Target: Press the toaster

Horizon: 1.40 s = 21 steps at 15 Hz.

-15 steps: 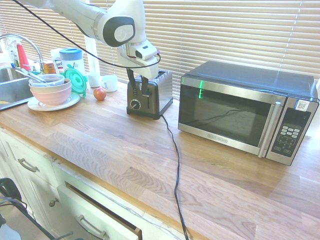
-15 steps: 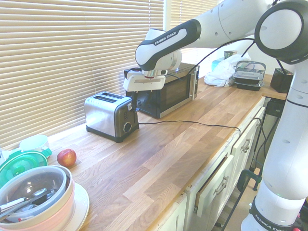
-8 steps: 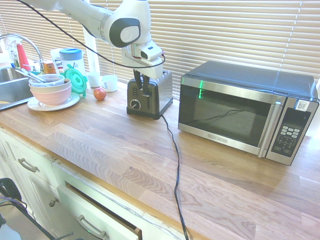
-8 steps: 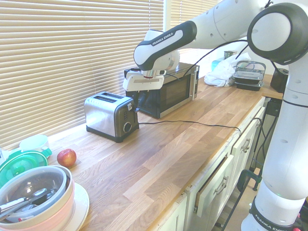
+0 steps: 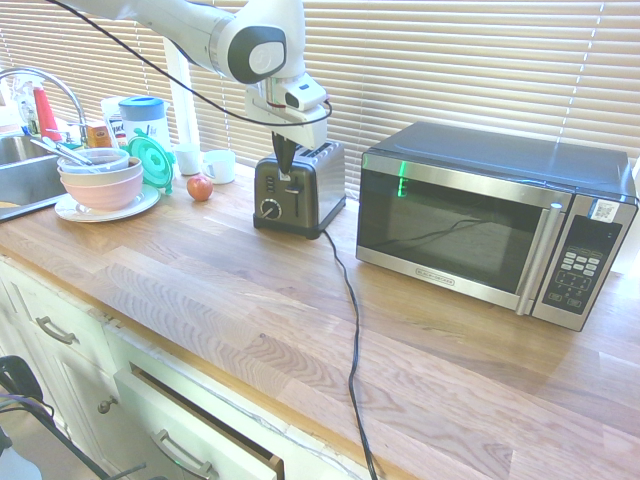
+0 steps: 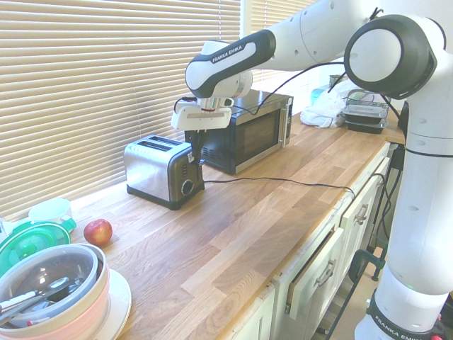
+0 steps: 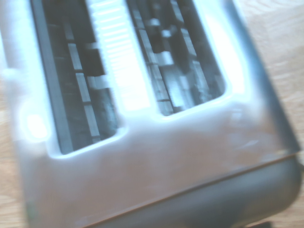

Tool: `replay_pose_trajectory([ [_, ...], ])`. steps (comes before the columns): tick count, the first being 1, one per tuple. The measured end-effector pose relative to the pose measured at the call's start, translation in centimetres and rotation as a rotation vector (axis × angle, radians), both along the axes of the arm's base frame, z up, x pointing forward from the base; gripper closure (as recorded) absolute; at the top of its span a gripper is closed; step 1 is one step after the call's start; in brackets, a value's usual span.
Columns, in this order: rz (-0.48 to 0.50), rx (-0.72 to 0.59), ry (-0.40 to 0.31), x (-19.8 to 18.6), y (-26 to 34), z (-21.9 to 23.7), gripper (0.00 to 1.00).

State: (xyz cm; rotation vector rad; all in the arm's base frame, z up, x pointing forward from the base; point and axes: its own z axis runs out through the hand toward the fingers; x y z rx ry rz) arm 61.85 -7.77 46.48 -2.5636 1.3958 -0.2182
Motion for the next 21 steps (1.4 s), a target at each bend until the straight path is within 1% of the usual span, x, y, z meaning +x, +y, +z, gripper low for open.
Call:
replay_pose_trajectory([
  [4, -0.006, 0.006, 0.006, 0.2, -2.0, -1.6, 1.00],
  [11, 0.003, 0.006, 0.006, 0.4, -1.5, -1.7, 1.00],
  [21, 0.005, 0.014, 0.043, 1.3, -1.1, -4.6, 1.00],
])
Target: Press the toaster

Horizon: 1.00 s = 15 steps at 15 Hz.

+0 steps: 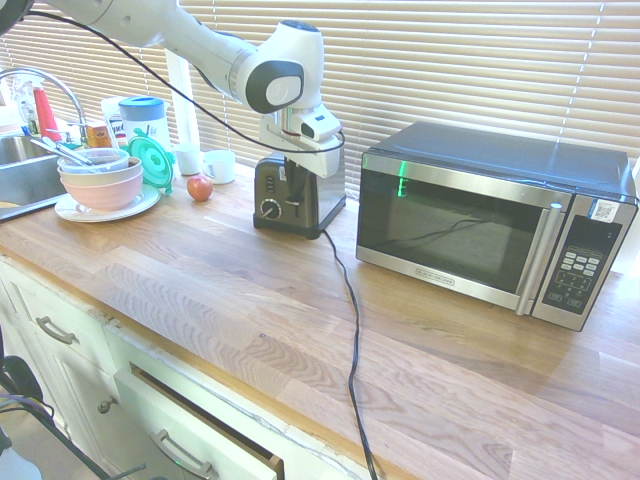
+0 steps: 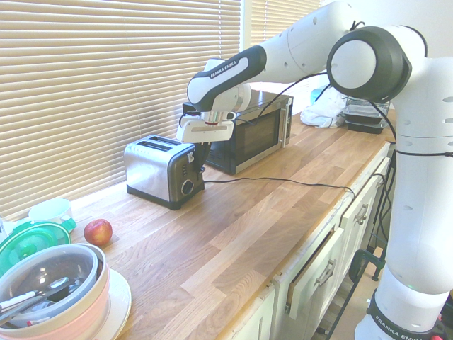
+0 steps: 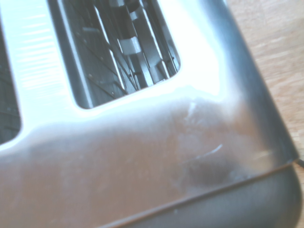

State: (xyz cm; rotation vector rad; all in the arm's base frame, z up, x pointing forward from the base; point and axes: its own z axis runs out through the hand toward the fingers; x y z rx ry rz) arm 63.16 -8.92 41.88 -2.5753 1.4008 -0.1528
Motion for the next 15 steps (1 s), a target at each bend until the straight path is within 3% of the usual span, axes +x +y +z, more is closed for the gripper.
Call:
replay_pose_trajectory([
  [15, 0.007, 0.010, 0.024, 0.8, 0.0, -2.6, 1.00],
])
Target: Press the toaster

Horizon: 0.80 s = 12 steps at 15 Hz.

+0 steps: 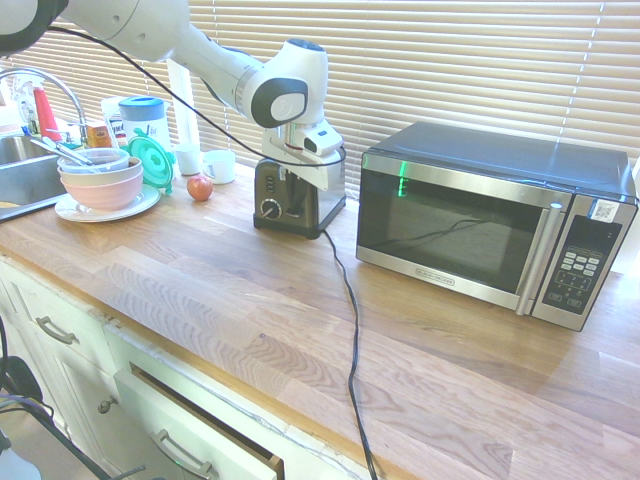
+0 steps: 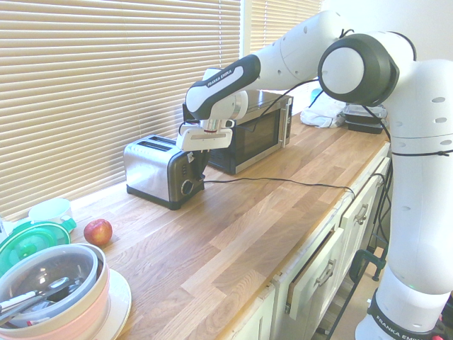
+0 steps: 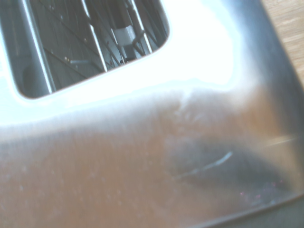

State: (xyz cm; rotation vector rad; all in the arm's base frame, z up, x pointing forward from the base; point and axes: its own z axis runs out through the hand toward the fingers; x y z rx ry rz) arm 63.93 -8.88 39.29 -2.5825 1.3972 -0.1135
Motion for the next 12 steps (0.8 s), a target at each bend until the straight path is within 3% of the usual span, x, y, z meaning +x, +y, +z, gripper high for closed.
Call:
replay_pose_trajectory([
  [4, 0.000, 0.005, -0.004, -0.2, -0.2, 0.3, 1.00],
  [7, -0.002, 0.025, -0.056, -1.7, -1.0, 1.1, 1.00],
  [12, 0.022, 0.003, -0.164, -9.3, -0.7, 5.8, 1.00],
])
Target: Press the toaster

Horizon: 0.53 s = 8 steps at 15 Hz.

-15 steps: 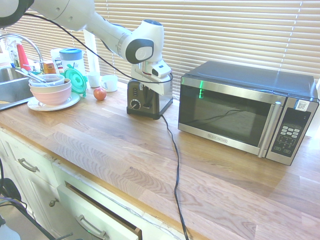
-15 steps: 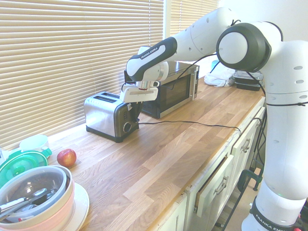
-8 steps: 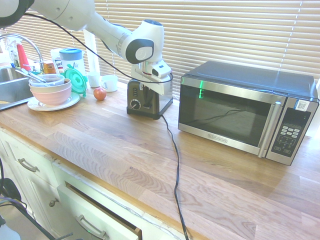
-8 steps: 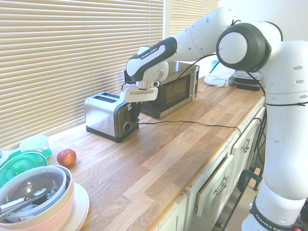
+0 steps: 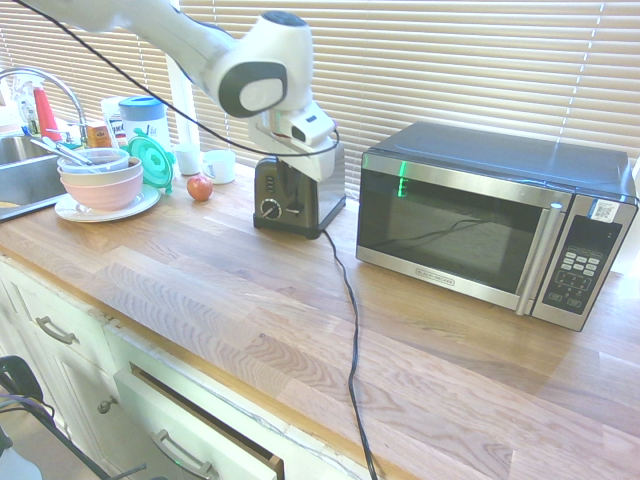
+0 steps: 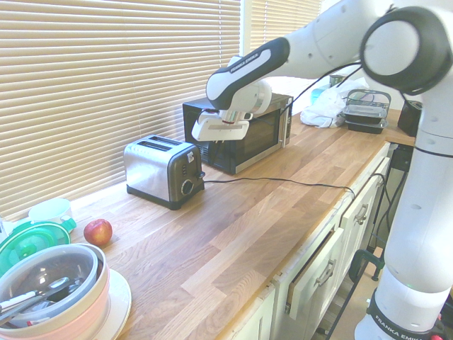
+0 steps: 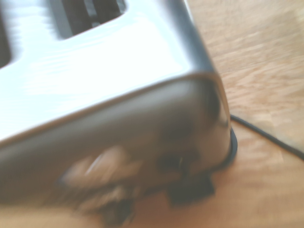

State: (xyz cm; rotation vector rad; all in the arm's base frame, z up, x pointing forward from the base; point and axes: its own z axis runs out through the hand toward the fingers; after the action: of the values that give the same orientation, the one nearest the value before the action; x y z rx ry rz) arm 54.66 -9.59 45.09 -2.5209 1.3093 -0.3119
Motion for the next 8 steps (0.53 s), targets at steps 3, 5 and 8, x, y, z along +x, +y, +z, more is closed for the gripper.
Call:
replay_pose_trajectory([
  [3, 0.030, -0.034, -0.019, -4.7, 3.2, 0.0, 1.00],
  [5, 0.029, -0.044, 0.003, -7.7, 5.8, -2.7, 1.00],
  [8, 0.037, -0.053, 0.050, -11.7, 7.4, -6.8, 1.00],
])
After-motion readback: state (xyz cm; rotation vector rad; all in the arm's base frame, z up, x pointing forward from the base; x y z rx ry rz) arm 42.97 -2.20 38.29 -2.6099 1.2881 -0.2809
